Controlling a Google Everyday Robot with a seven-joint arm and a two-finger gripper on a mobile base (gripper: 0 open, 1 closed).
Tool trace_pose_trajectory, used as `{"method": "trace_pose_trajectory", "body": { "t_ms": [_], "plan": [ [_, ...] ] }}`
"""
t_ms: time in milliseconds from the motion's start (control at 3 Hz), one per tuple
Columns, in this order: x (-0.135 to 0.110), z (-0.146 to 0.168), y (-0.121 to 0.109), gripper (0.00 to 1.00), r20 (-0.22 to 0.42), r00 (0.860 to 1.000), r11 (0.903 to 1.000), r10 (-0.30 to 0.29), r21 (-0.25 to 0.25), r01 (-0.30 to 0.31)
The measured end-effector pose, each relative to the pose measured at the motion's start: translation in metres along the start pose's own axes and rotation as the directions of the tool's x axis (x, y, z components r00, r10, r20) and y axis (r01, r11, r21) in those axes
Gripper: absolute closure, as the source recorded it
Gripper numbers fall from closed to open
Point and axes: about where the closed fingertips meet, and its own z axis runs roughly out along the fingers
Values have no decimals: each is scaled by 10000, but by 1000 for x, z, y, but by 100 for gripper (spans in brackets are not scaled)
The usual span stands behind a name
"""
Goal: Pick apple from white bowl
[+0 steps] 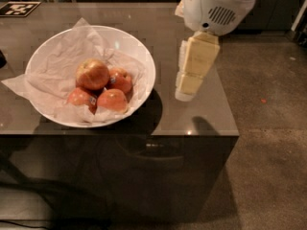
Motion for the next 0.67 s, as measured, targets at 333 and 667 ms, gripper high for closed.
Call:
{"method": "trace_pose_trajectory", "body": {
  "t_ms": [333,667],
  "plan": [
    [-22,32,-20,0,858,9960,9971,-247,-699,308],
    [-22,32,-20,0,843,9962,9975,-218,-649,273]
  ]
}}
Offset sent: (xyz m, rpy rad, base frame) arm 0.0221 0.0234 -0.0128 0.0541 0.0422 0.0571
